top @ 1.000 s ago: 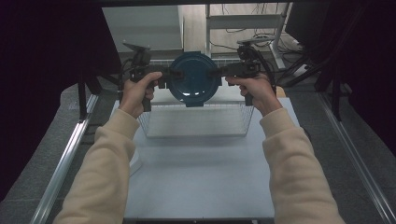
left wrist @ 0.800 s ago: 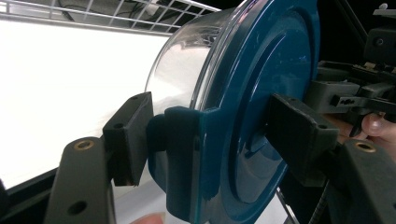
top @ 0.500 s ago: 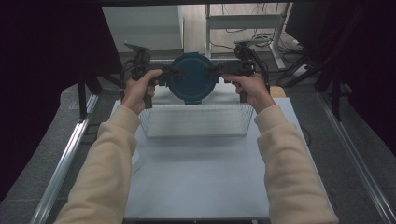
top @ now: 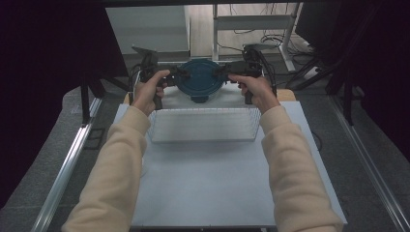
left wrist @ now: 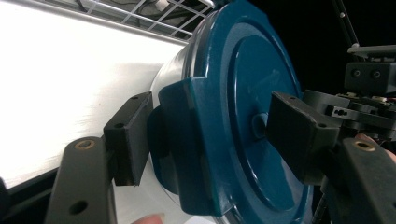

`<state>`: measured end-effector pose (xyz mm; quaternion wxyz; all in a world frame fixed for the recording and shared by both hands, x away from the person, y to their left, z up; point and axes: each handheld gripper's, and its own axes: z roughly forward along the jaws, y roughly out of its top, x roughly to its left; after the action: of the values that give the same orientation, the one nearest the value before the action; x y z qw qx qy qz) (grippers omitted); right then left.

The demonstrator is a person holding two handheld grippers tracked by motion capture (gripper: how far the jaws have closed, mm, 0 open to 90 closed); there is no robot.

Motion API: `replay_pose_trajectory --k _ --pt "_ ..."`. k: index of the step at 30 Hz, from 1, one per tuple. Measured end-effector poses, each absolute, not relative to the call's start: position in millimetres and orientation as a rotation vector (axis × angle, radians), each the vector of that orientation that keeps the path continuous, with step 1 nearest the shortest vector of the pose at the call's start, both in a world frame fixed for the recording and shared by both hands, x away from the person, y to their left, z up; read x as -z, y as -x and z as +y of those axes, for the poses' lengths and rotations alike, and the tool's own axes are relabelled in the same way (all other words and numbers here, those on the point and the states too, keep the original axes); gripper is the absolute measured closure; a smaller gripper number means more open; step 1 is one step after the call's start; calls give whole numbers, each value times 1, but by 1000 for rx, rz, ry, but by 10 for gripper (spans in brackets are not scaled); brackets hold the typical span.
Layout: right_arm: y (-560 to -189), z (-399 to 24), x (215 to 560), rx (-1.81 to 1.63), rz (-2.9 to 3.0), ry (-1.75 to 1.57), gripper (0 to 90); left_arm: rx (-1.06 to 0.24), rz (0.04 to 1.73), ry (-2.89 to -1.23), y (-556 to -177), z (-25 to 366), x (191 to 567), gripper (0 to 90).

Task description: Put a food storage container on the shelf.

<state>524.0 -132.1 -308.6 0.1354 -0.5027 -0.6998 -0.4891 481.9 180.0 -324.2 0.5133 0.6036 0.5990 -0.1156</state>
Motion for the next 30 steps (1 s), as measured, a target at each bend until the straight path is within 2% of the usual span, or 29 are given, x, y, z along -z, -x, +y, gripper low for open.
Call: replay_pose_trajectory --k 10,12,14,19,26,30 --pt "-527 -136 317 1421 -1969 1469 375 262 1433 -1431 -483 177 329 335" --pt "-526 -134 316 1426 -2016 1463 322 224 1419 -1435 -481 177 329 327" --pt "-523 -131 312 1427 -2088 1484 236 125 1416 -1430 -477 177 327 316" --pt "-509 -132 298 1502 -2167 1510 110 -14 1358 -1458 -457 178 312 245" --pt "-483 -142 281 1604 -2259 1436 106 -91 1262 -1541 -420 174 298 239" --pt "-449 -149 279 1624 -2464 1350 171 -153 1179 -1621 -389 168 300 254"
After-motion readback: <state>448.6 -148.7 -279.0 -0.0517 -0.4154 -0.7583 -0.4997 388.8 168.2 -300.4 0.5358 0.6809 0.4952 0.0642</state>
